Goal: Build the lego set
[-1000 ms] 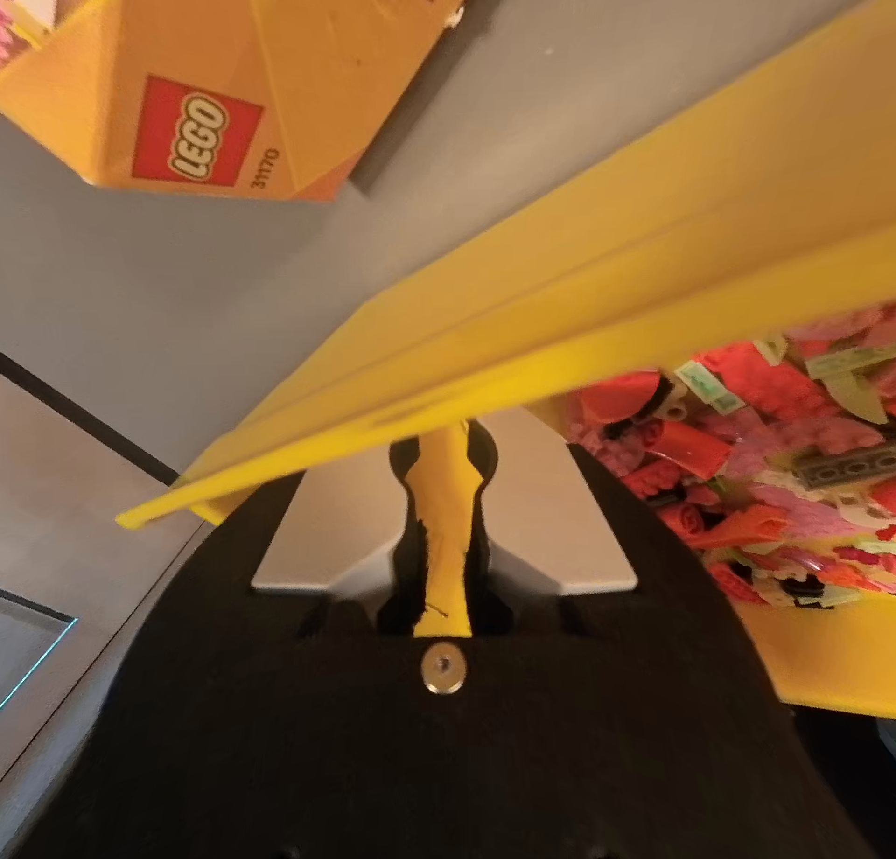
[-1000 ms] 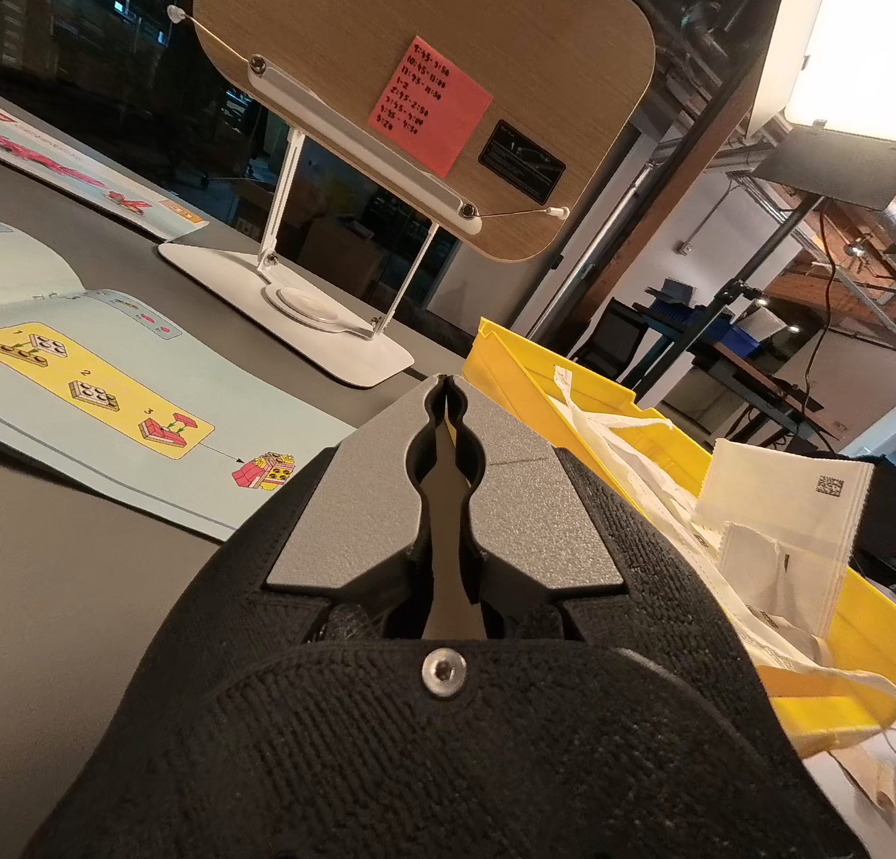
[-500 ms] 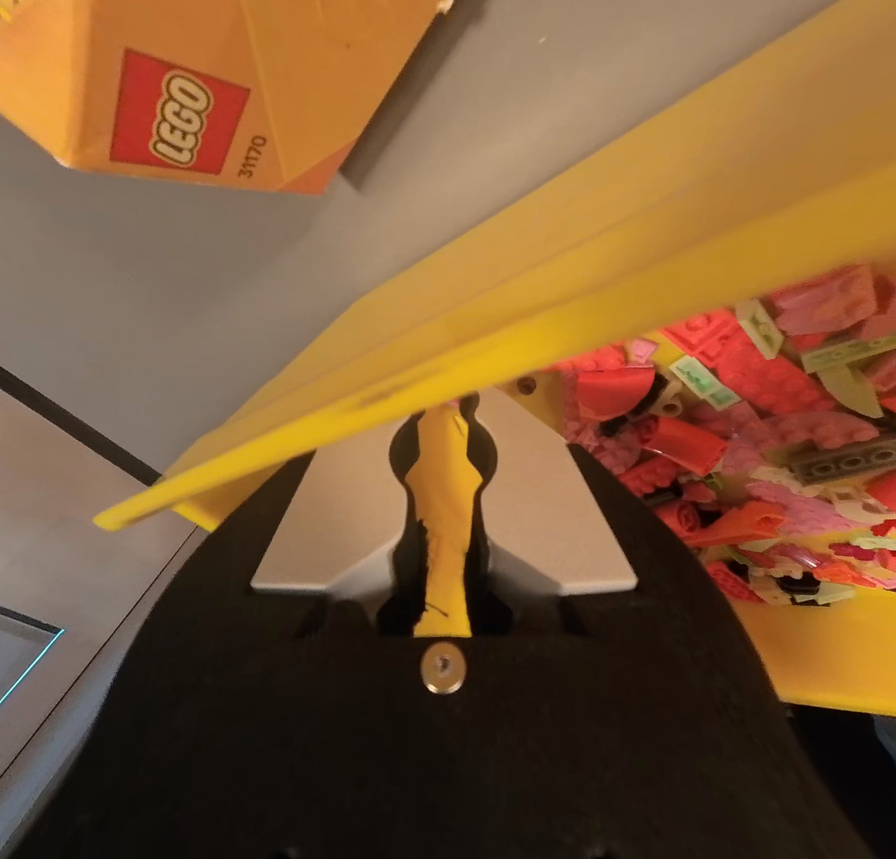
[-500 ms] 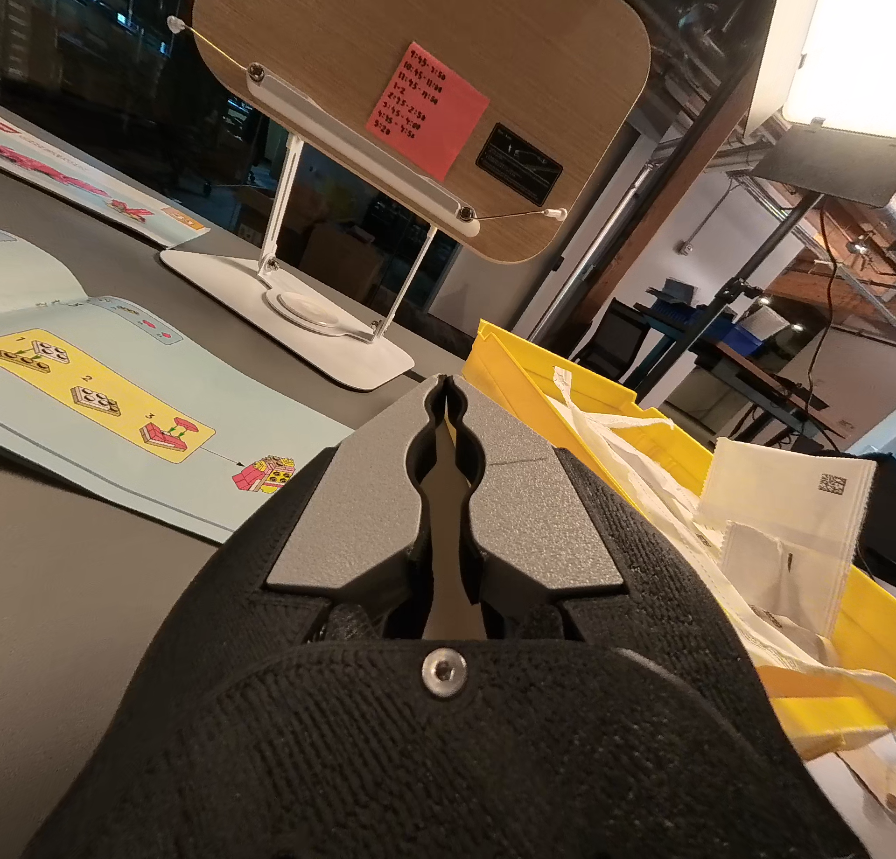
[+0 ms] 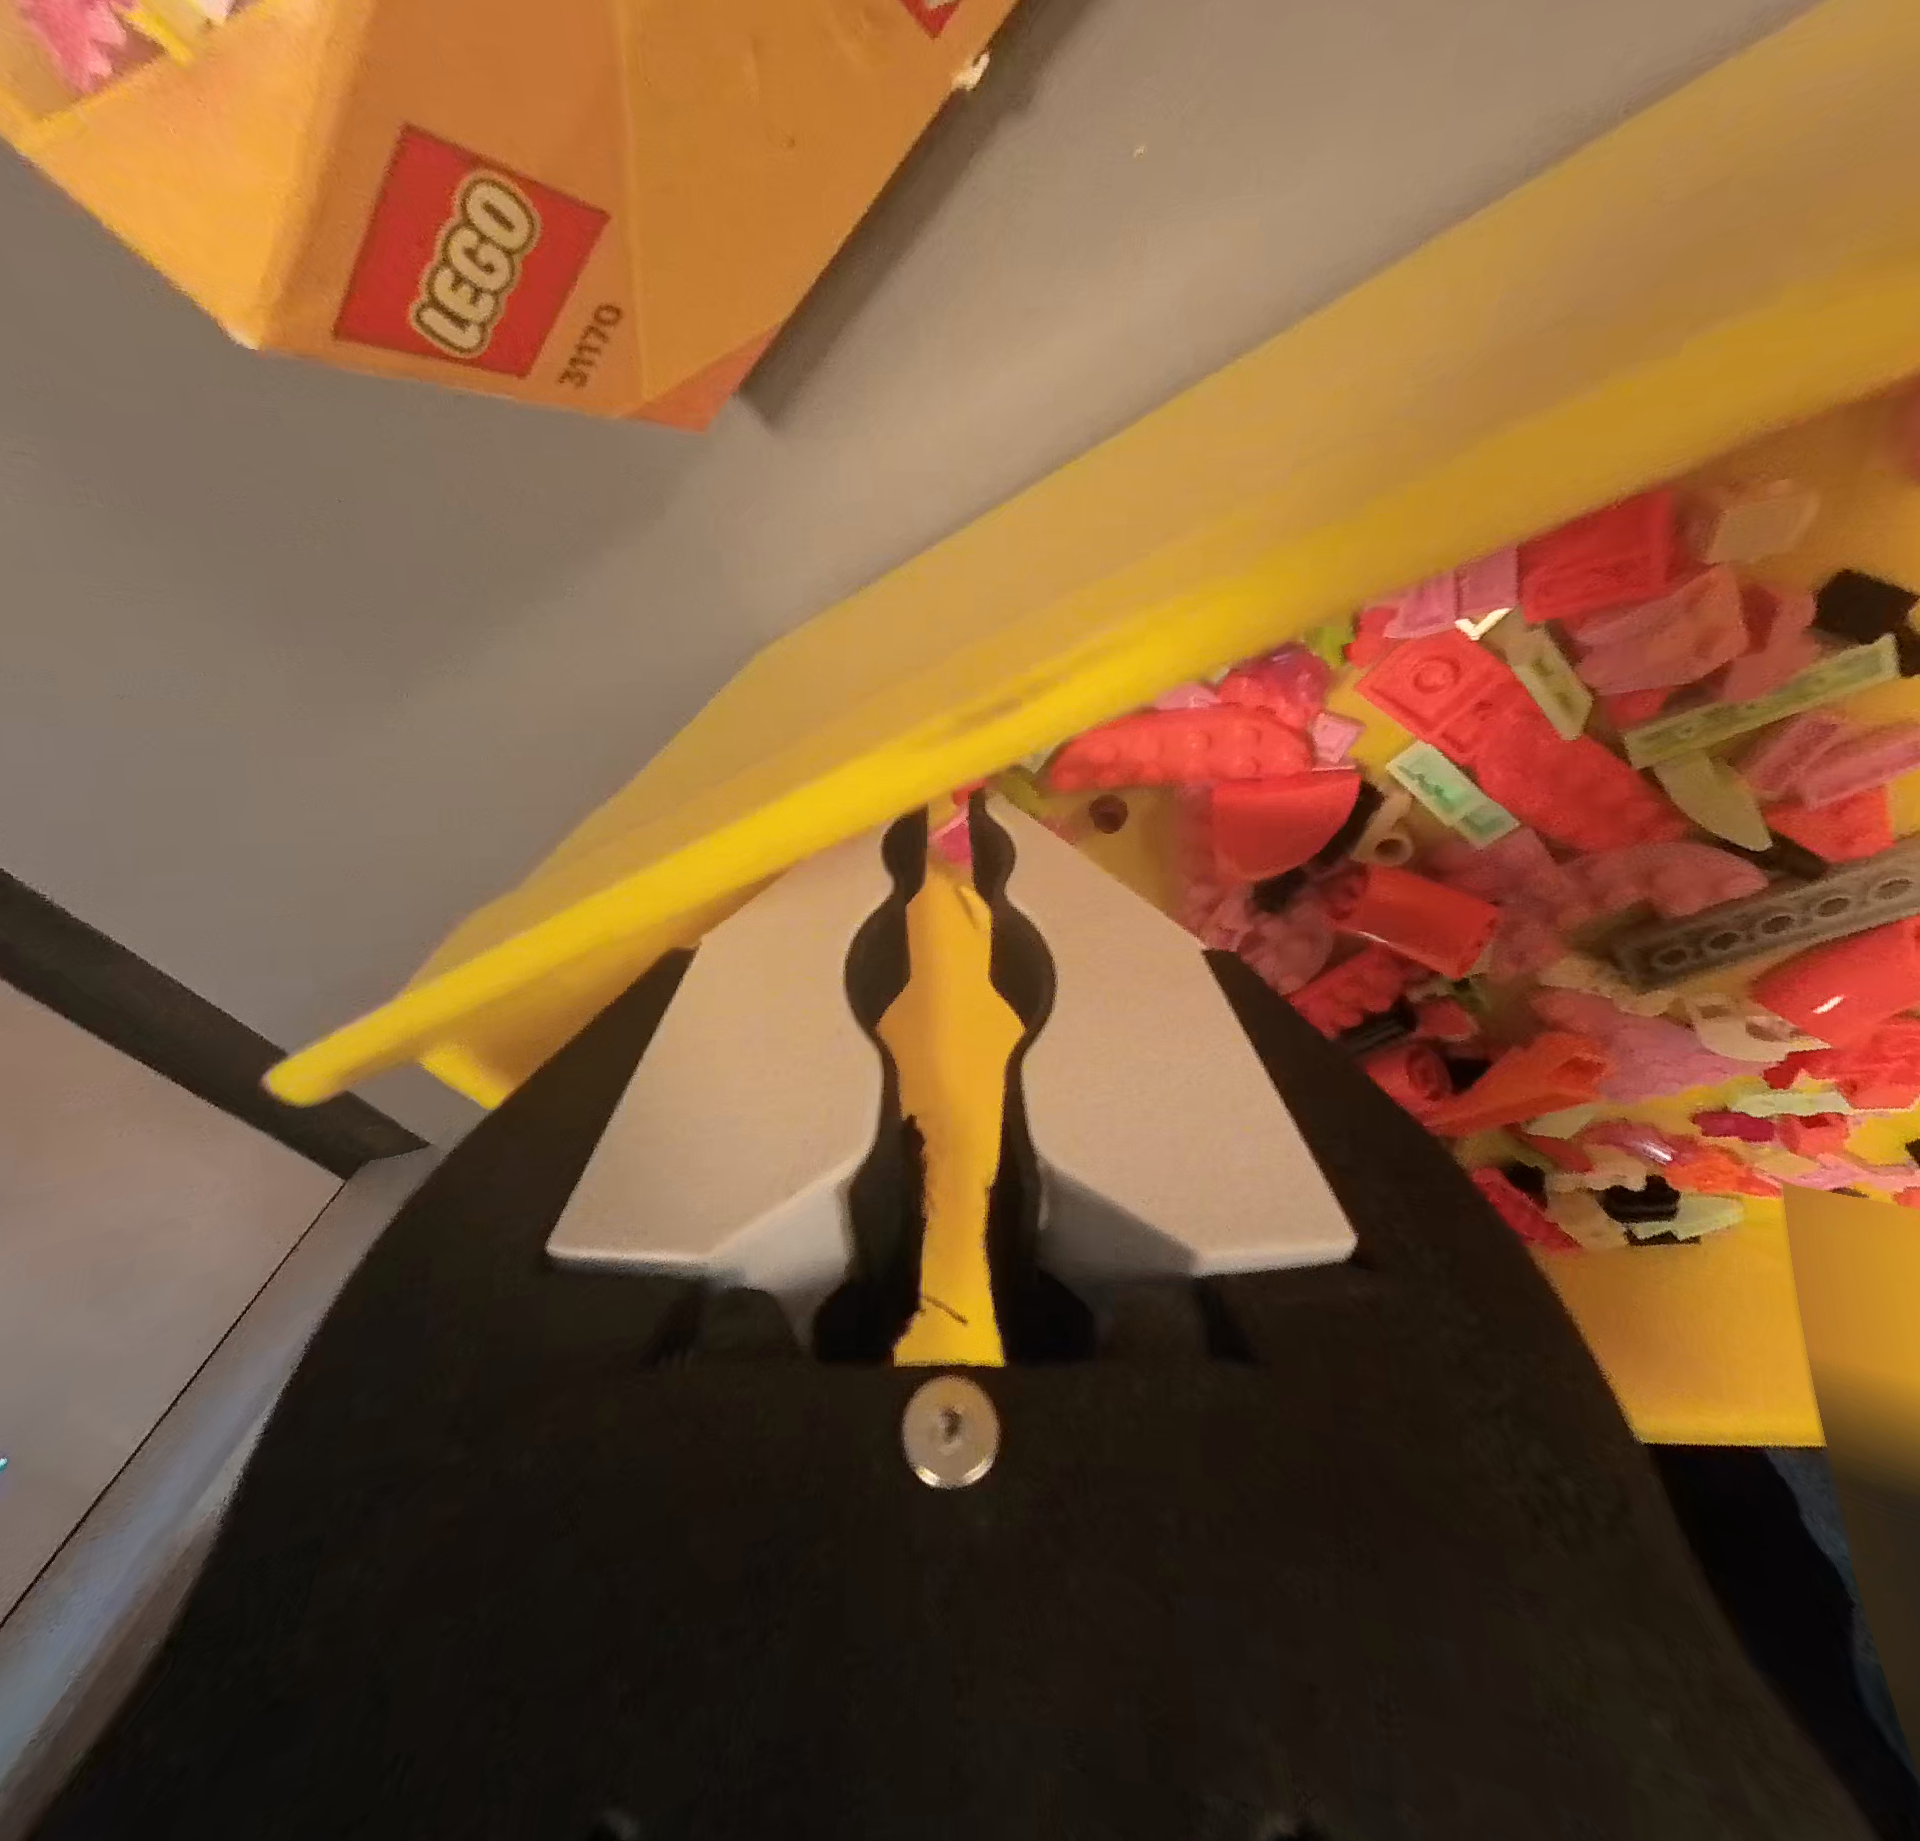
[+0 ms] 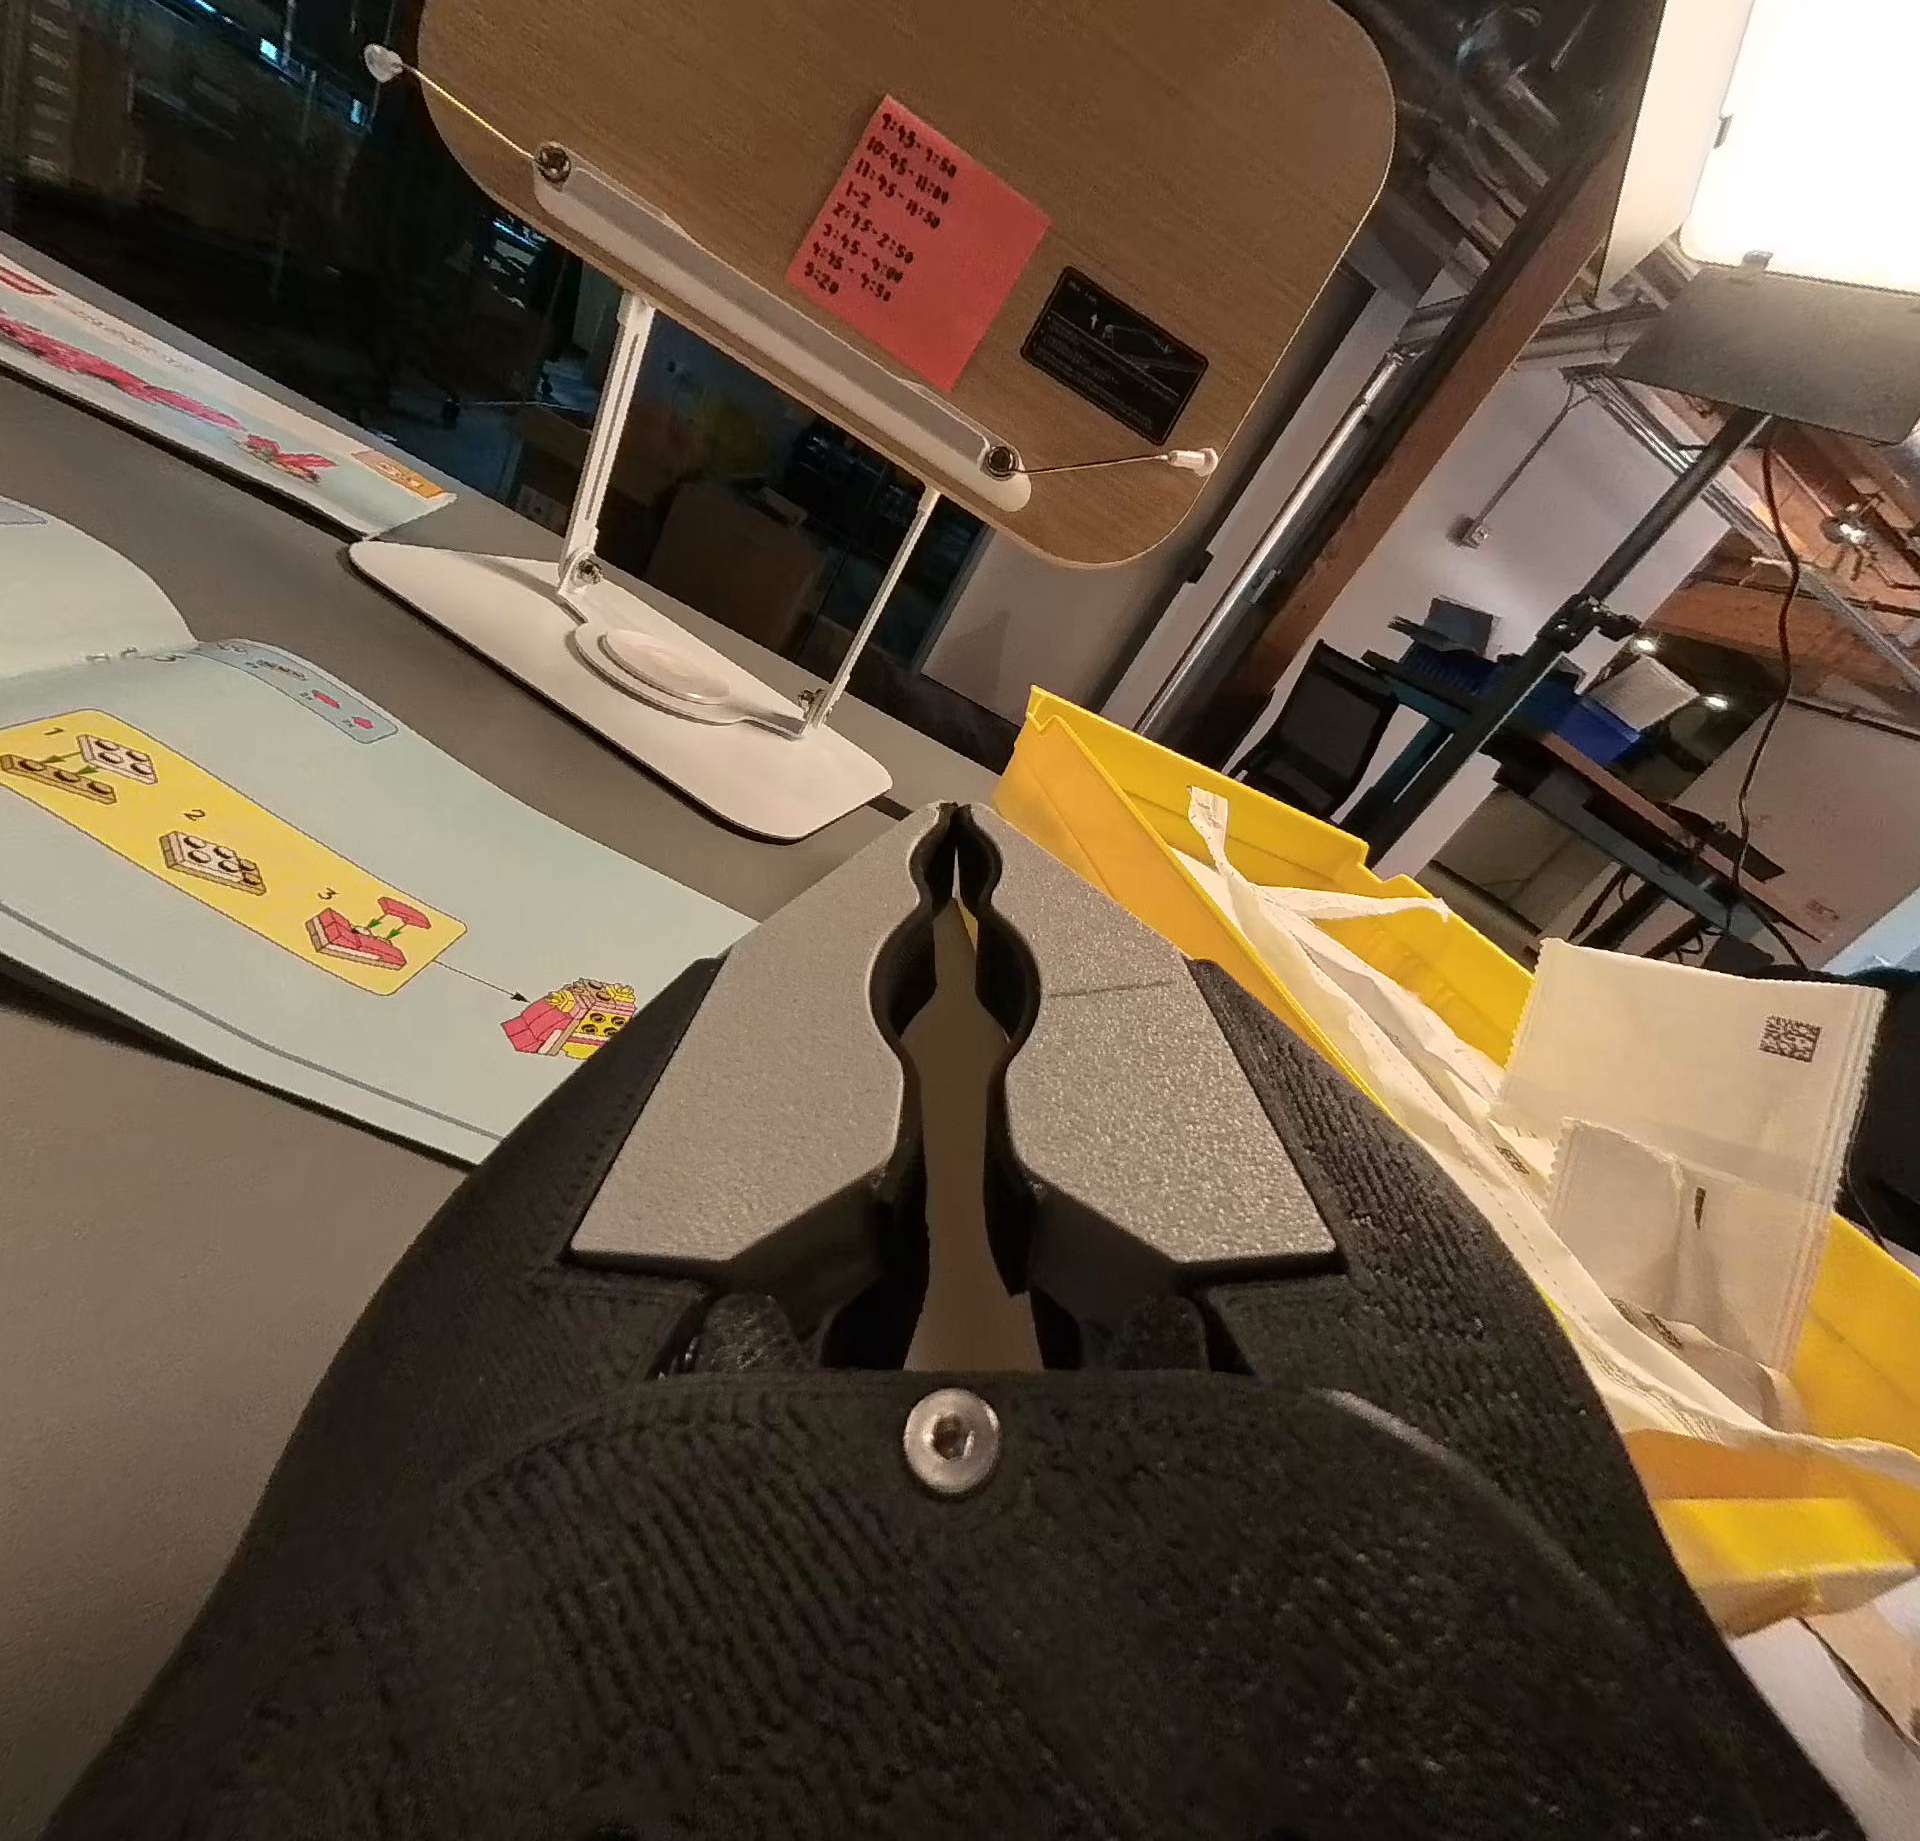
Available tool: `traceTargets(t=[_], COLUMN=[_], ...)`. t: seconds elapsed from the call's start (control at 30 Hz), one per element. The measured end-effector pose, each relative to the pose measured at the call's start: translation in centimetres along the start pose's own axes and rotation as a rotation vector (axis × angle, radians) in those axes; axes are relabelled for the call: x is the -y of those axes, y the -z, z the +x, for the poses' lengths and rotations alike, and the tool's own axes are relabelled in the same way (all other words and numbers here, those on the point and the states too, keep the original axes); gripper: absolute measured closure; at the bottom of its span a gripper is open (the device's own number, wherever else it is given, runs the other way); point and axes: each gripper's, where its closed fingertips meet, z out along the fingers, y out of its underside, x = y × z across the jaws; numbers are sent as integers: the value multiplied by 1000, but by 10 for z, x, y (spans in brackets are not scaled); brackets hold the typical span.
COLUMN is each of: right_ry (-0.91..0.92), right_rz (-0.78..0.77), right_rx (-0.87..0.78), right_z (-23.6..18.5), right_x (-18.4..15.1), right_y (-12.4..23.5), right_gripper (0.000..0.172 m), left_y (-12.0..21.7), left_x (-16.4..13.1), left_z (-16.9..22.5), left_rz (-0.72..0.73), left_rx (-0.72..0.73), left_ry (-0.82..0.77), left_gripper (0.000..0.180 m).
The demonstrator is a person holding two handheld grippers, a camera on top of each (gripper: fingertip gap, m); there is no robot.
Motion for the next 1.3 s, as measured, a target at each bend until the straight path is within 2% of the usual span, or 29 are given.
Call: traceTargets(t=[0.43,0.73,0.93,1.1,1.17,1.3], right_ry=[-5,-11,-19,-24,-25,-28], right_rz=[1,4,7,9,9,10], right_rx=[0,1,-1,2,3,2], right_z=[0,1,2,2,2,2], right_x=[0,0,1,1,1,1], right_y=[0,0,1,1,1,1], right_gripper=[172,172,172,172,172,172], left_y=[-11,-10,-11,-10,-8,12], left_x=[3,-5,-6,-4,1,10], left_z=[9,2,4,5,5,1], left_rz=[-29,-73,-80,-54,-13,101], left_rx=[-45,-3,-28,-47,-60,-47], left_ry=[1,31,44,34,28,28], left_gripper=[179,169,175,175,180,180])
